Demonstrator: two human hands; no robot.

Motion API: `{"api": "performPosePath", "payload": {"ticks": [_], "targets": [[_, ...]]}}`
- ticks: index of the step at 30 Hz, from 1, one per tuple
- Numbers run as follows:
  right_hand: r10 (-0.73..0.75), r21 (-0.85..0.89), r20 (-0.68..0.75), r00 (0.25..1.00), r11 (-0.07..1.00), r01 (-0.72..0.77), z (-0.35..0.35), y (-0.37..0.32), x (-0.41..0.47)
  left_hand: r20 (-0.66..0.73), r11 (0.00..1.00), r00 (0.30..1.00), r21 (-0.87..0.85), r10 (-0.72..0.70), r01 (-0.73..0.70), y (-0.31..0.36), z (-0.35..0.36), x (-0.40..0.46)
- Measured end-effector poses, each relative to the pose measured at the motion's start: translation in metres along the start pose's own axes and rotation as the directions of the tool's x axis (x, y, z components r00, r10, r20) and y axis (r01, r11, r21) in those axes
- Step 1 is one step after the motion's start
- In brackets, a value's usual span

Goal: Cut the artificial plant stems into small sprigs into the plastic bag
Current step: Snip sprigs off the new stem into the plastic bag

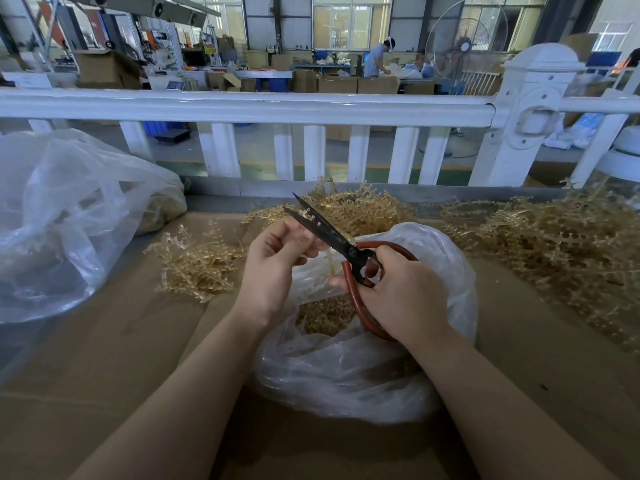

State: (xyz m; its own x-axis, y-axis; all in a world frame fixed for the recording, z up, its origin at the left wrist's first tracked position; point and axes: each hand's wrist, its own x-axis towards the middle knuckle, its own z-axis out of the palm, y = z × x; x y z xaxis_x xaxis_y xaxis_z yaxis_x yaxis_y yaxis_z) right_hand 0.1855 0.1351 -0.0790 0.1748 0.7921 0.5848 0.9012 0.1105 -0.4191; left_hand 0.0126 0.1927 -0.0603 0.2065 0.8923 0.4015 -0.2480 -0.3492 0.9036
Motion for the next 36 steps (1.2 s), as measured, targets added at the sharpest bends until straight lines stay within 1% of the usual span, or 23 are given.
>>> {"api": "performPosePath", "payload": {"ticks": [3, 8, 12, 16, 22, 27, 31, 36], "targets": [[0.004, 0.006, 0.009, 1.0, 1.0, -0.004, -0.0005, 0.0004, 0.0003, -0.038, 0.999, 0.999, -0.034, 0.033, -0.034, 0.0007, -0.001, 0.0004], [0.001, 0.019, 0.015, 1.0, 1.0, -0.002, -0.0024, -0.0011, -0.0002, -0.044, 0.997, 0.997, -0.044, 0.062, -0.064, 0.0011, -0.0019, 0.0002], [-0.003, 0.022, 0.015, 1.0, 1.0, 0.003, -0.0023, -0.0008, -0.0009, -0.031, 0.996, 0.996, -0.032, 0.082, -0.083, 0.0016, -0.0012, -0.001], [-0.003, 0.016, 0.009, 1.0, 1.0, 0.003, -0.0008, 0.0008, -0.0004, -0.016, 0.997, 0.997, -0.004, 0.07, -0.071, 0.0011, -0.0009, -0.0005], [-0.022, 0.019, -0.031, 0.999, 1.0, 0.023, 0.0, 0.0029, -0.0014, 0.027, 0.996, 0.997, 0.045, 0.076, -0.077, 0.0036, 0.0019, -0.002], [-0.021, -0.006, -0.033, 0.999, 1.0, 0.021, 0.0018, 0.0049, -0.0012, 0.033, 0.999, 0.998, -0.019, 0.046, -0.046, 0.0043, 0.0026, -0.0026], [-0.014, -0.003, -0.015, 1.0, 1.0, 0.014, 0.0014, 0.0037, -0.0004, 0.007, 0.996, 0.999, -0.083, 0.031, -0.031, 0.0025, 0.0013, -0.0011], [-0.019, -0.003, -0.005, 1.0, 1.0, 0.019, -0.0007, 0.003, -0.0008, -0.038, 0.993, 0.998, -0.102, 0.056, -0.059, 0.0014, -0.0007, 0.0]]}}
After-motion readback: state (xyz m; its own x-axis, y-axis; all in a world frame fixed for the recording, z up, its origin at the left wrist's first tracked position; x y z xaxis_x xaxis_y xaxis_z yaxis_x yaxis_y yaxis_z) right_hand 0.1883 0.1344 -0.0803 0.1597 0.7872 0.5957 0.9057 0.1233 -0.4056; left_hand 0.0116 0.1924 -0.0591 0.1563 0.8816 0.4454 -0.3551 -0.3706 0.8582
